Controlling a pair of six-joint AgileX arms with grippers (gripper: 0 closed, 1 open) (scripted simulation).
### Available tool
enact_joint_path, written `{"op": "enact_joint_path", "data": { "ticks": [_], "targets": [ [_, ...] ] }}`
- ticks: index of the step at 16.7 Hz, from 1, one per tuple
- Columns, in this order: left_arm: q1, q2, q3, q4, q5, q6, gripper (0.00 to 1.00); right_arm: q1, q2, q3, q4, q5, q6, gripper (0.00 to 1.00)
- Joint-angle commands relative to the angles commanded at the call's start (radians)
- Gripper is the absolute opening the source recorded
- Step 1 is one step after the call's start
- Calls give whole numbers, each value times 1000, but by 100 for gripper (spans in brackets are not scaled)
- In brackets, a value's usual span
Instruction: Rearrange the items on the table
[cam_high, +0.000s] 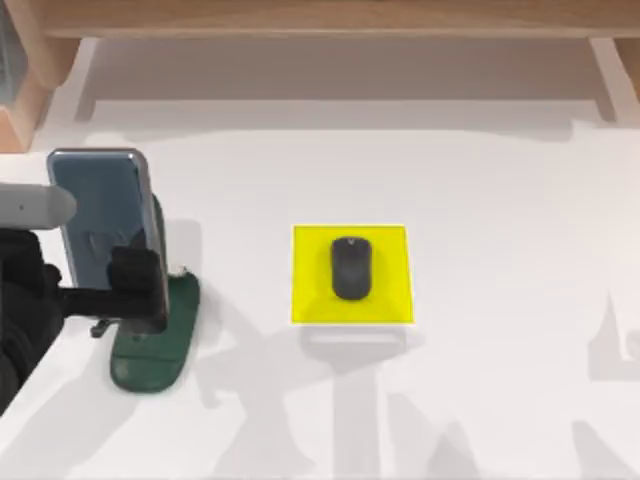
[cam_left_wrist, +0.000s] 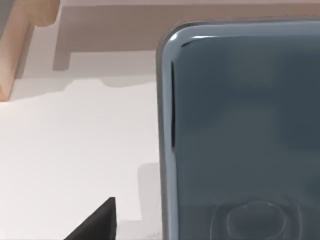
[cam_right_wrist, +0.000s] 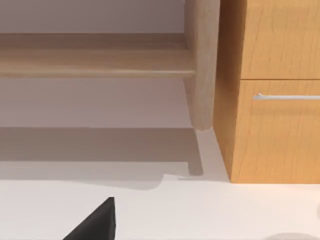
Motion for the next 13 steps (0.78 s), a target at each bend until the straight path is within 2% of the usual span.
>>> {"op": "enact_joint_path", "data": {
  "ticks": [4, 13],
  "targets": [
    [131, -166, -90, 37, 88, 46, 100, 0, 0, 0, 0, 0, 0, 100],
    [497, -626, -363, 127, 339, 192, 100, 0, 0, 0, 0, 0, 0, 100]
  ]
}}
